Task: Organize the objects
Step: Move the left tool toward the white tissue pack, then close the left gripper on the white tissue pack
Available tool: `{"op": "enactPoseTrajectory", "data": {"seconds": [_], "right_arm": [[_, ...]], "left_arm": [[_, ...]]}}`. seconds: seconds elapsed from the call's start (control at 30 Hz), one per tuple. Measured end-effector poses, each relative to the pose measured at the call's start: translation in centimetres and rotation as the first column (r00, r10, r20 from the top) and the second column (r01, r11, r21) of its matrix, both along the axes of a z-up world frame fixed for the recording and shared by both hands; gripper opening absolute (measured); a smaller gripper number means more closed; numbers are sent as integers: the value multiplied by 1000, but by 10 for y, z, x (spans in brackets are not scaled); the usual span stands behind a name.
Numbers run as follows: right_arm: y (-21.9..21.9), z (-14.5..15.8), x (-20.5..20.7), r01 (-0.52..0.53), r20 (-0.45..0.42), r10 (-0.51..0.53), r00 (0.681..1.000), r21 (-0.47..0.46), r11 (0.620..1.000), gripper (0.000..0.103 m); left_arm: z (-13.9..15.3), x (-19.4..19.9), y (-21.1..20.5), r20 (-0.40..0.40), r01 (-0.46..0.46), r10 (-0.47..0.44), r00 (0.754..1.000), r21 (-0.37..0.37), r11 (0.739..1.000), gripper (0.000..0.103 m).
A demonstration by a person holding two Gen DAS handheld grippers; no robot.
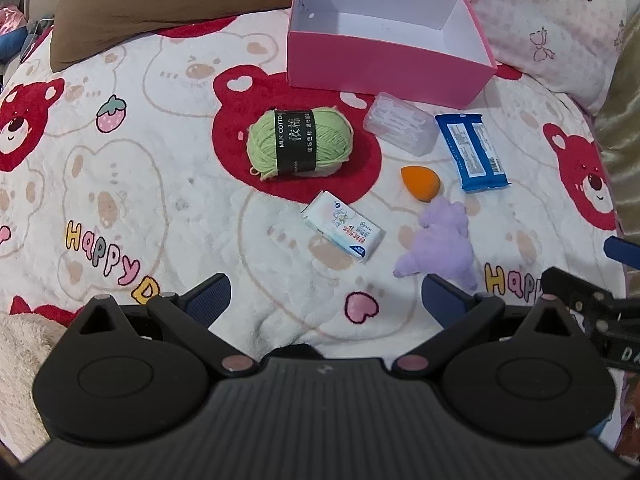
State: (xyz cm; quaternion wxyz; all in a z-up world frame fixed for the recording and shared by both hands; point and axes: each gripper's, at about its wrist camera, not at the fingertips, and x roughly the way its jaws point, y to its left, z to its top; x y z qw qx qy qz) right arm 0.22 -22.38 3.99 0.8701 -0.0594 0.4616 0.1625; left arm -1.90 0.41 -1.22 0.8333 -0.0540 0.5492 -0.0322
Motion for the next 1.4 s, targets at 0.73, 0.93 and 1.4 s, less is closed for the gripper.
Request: {"op": "enactPoseTrajectory", "data": {"seconds": [0.73,0.93,1.4], "right_arm": [[0,1,-2,-11,-25,10,1000,-17,1000,100],[-2,1,1,-12,-45,12,999,-9,1000,100],[24,-7,34,-233,-49,240,969,120,965,100]], "left_arm": [[-1,-3,3,3,-16,16,1000,36,999,103],[5,-3,1,18,0,-1,1000,62,998,103],[6,29,6,51,82,-90,995,149,985,101]]}}
